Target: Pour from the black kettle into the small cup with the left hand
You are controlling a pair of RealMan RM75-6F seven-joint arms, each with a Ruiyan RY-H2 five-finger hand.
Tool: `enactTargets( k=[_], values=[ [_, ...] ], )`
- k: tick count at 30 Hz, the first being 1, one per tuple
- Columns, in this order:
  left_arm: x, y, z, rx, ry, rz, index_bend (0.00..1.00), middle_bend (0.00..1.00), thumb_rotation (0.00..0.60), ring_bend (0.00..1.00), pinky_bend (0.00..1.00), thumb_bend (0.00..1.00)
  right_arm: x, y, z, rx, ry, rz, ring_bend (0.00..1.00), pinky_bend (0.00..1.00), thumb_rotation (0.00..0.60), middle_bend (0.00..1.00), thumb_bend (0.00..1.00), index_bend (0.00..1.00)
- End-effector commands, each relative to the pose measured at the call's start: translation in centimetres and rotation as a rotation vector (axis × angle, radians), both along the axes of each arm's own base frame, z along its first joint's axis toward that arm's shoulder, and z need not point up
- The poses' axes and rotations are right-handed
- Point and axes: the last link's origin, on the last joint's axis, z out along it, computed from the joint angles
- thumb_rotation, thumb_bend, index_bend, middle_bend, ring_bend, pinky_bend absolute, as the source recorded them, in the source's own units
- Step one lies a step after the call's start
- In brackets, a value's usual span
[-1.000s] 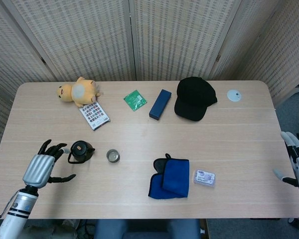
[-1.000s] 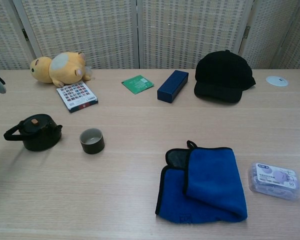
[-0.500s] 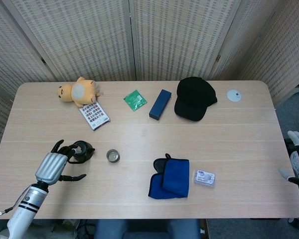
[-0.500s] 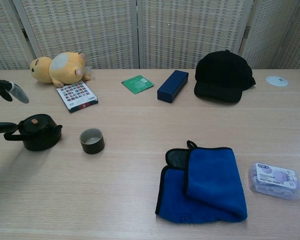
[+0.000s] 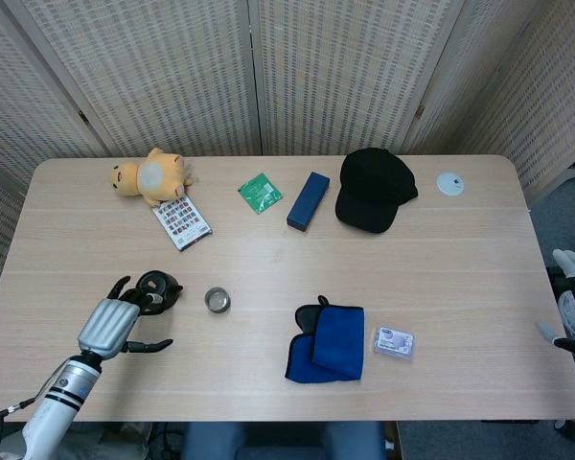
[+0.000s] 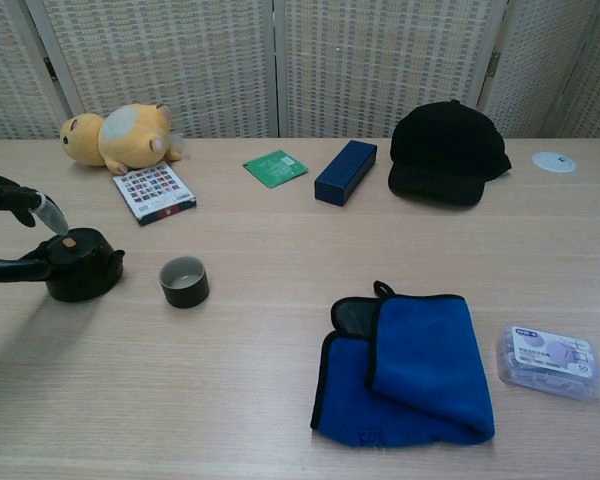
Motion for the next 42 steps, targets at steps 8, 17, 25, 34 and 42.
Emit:
enactTargets(
  k=[8,17,25,34,42],
  values=[
    [0.1,0.2,-1.0,-0.013,0.080,-0.026,0.27,0.20,0.132,0.23,0.00,0.08,0.0,-0.1,0.9,-0.035,0.005,-0.002,0.00,0.00,0.600,0.09,0.11,0.02],
    [-0.2,0.9,-1.6,-0.008,0.098,-0.013,0.29,0.29,0.133,0.31,0.00,0.08,0.3,-0.3,1.5,-0.050,0.010,0.002,0.00,0.00,0.600,0.09,0.11,0.02],
    [-0.6,1.3,-1.9,-0.002,0.108,0.003,0.32,0.36,0.130,0.35,0.00,0.08,0.3,-0.3,1.6,-0.051,0.011,-0.002,0.00,0.00,0.600,0.09,0.11,0.02],
    [-0.9,1.9,-2.3,0.007,0.118,0.016,0.33,0.36,0.129,0.36,0.00,0.08,0.0,-0.2,1.6,-0.052,0.011,-0.012,0.00,0.00,0.600,0.09,0.11,0.02],
    [-1.0,2.1,-2.6,0.008,0.124,0.027,0.37,0.36,0.129,0.36,0.00,0.08,-0.2,-0.1,1.6,-0.052,0.010,-0.018,0.00,0.00,0.600,0.09,0.11,0.02]
  ],
)
